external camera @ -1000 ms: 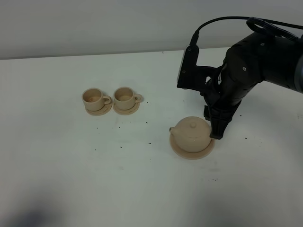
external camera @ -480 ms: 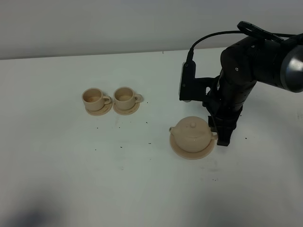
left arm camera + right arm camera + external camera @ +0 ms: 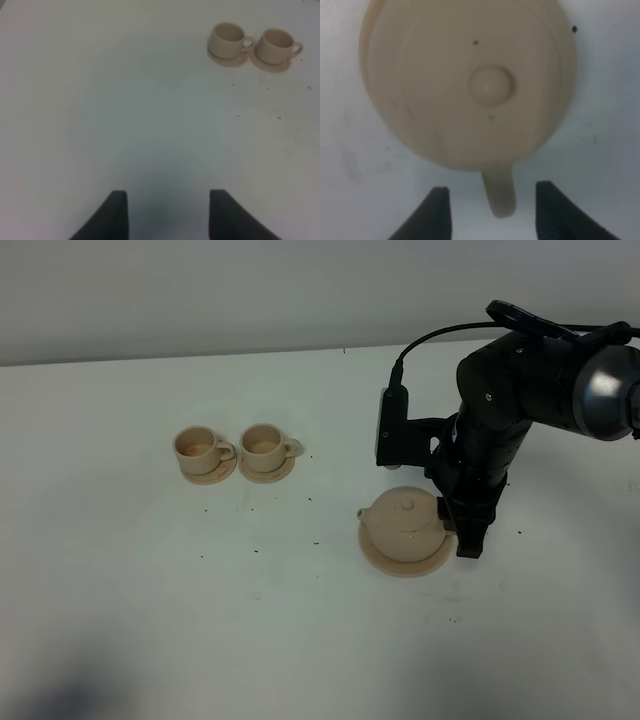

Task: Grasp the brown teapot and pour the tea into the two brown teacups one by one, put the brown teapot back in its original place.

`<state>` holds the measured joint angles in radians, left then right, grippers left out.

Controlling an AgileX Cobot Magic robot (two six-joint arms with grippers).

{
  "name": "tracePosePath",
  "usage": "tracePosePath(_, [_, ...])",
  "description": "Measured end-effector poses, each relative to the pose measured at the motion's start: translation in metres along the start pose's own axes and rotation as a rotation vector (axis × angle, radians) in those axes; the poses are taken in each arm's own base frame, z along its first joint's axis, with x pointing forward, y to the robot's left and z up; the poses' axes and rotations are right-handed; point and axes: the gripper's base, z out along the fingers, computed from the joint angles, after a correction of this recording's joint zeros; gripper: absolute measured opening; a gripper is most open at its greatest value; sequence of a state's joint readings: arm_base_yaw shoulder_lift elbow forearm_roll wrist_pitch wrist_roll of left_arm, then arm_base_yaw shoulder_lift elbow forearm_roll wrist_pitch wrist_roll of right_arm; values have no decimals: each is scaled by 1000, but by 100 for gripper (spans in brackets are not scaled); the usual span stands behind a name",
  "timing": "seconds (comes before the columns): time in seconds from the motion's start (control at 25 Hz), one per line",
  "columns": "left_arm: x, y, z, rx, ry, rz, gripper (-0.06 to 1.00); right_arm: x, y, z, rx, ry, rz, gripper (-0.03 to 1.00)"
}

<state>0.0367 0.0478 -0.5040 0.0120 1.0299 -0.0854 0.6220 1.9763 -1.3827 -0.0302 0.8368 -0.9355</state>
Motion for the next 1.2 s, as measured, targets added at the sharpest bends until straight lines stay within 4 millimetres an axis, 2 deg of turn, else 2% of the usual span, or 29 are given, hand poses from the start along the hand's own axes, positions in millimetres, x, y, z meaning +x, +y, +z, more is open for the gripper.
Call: tracePosePath(1.2, [0, 0, 0, 0, 0, 0, 40, -1, -1, 7, 0, 2, -32, 39])
